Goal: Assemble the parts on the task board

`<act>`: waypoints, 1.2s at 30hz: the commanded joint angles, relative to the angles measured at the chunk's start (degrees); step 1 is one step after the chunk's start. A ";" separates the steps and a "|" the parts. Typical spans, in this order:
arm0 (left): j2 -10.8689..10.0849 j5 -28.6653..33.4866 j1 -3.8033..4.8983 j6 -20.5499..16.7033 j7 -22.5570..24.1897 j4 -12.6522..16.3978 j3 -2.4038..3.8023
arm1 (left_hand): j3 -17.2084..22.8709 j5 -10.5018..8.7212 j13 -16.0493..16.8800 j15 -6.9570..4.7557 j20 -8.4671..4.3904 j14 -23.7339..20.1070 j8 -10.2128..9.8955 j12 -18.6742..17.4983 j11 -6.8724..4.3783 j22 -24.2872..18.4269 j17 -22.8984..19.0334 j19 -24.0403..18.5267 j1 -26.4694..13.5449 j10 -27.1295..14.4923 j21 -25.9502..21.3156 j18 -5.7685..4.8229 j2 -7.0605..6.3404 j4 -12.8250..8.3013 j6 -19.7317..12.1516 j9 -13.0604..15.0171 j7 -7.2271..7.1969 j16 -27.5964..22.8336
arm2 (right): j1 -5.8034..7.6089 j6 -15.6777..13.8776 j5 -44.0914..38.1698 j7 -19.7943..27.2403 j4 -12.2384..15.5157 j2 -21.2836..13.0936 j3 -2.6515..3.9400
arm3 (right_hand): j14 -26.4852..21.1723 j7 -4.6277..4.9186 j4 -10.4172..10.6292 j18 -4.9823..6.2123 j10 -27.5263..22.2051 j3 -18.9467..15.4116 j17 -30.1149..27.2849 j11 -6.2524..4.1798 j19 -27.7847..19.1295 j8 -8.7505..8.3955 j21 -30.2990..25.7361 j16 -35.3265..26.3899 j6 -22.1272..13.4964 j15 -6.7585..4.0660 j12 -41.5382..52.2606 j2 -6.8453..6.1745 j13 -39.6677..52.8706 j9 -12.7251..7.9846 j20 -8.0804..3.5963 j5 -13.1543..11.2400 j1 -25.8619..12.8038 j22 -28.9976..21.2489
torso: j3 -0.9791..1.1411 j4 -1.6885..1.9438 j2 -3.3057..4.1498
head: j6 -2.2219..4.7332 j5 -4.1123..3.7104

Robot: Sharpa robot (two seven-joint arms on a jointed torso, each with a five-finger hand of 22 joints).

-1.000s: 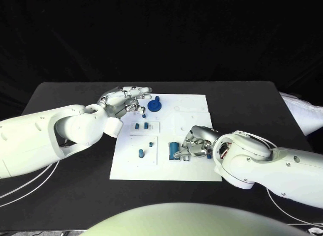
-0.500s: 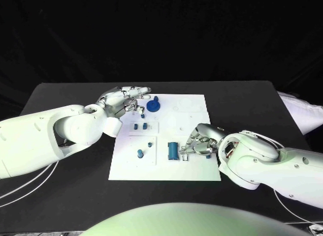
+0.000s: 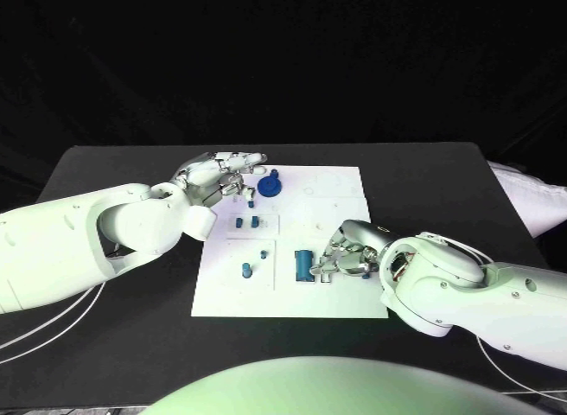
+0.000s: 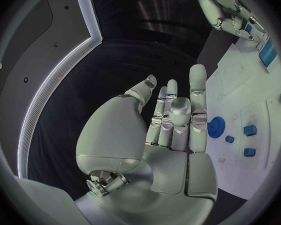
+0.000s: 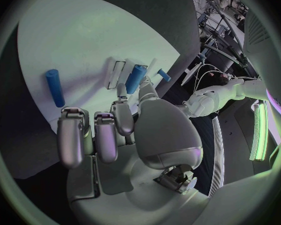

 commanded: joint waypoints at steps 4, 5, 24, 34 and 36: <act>-0.11 -0.17 0.00 0.99 0.46 -0.07 0.04 | -0.26 0.13 0.05 -0.02 0.00 -0.31 -0.30 0.25 0.01 -0.08 -0.01 -0.46 -0.33 -0.47 -0.35 0.99 0.13 -0.15 0.40 -0.05 0.08 -0.09 | -0.06 -3.02 -0.70 0.41 2.16 -3.66 0.01 | 4.96 -0.24 -0.17 -0.17 0.48 0.58 10.16 -0.43 1.33 -0.46 -0.27 -0.23 -0.21 -0.23 0.24 1.65 0.75 0.03 -0.36 0.60 1.44 2.89 | 0.02 -0.25 -0.02 | 0.00 -0.33; -0.13 -0.17 0.00 0.98 0.48 -0.11 0.04 | -0.26 0.13 0.07 -0.02 0.00 -0.34 -0.31 0.28 -0.01 -0.08 -0.10 -0.46 -0.27 -0.45 -0.35 0.99 0.16 -0.17 0.45 -0.04 0.06 -0.13 | -0.04 -3.08 -0.70 0.35 2.55 -4.40 0.01 | 4.95 -0.21 -0.22 -0.16 0.45 0.59 10.14 -0.41 1.31 -0.52 -0.30 -0.24 -0.28 -0.22 0.14 1.59 0.70 0.02 -0.36 0.70 1.44 2.85 | 0.02 -0.28 -0.01 | 0.00 -0.51; -0.12 -0.79 -0.01 1.07 0.63 -0.34 0.03 | -0.26 0.13 0.08 -0.03 0.00 -0.35 -0.31 0.29 -0.01 -0.08 -0.12 -0.46 -0.25 -0.44 -0.34 0.99 0.17 -0.17 0.46 -0.03 0.06 -0.13 | -0.05 -1.41 -6.51 -0.29 1.68 -10.44 -0.02 | 4.90 -0.02 0.12 -0.06 -0.14 1.06 9.94 -0.22 1.11 -1.08 -0.64 -0.39 -0.40 -0.05 -1.63 1.48 -0.04 0.07 -0.28 3.98 0.19 2.40 | 0.21 -1.04 0.08 | 0.00 -1.03; -0.20 -1.00 -0.02 1.28 0.50 -0.35 0.03 | -0.26 0.13 0.08 -0.03 0.00 -0.35 -0.31 0.29 -0.01 -0.08 -0.12 -0.46 -0.25 -0.44 -0.34 0.99 0.17 -0.17 0.46 -0.03 0.06 -0.13 | -0.48 2.12 -10.26 -0.62 0.08 -9.52 -0.05 | 4.87 0.09 0.99 -0.01 -0.42 0.68 9.79 -0.12 0.99 -1.24 -0.84 -0.50 -0.40 0.03 -2.68 0.60 -0.51 0.28 -0.21 3.87 -1.39 2.15 | 0.24 -1.10 0.08 | 0.00 -0.70; -0.19 -1.03 -0.02 1.33 0.49 -0.36 0.03 | -0.26 0.13 0.08 -0.03 0.00 -0.35 -0.31 0.29 -0.01 -0.08 -0.12 -0.46 -0.25 -0.44 -0.34 0.99 0.17 -0.17 0.46 -0.03 0.06 -0.13 | -0.73 2.91 -11.11 -0.66 -0.21 -9.10 -0.07 | 4.83 0.11 1.21 0.02 -0.51 0.61 9.61 -0.09 0.93 -1.28 -0.94 -0.61 -0.43 0.05 -3.02 0.34 -0.68 0.33 -0.19 3.60 -1.74 2.02 | 0.26 -1.03 0.08 | 0.00 -0.74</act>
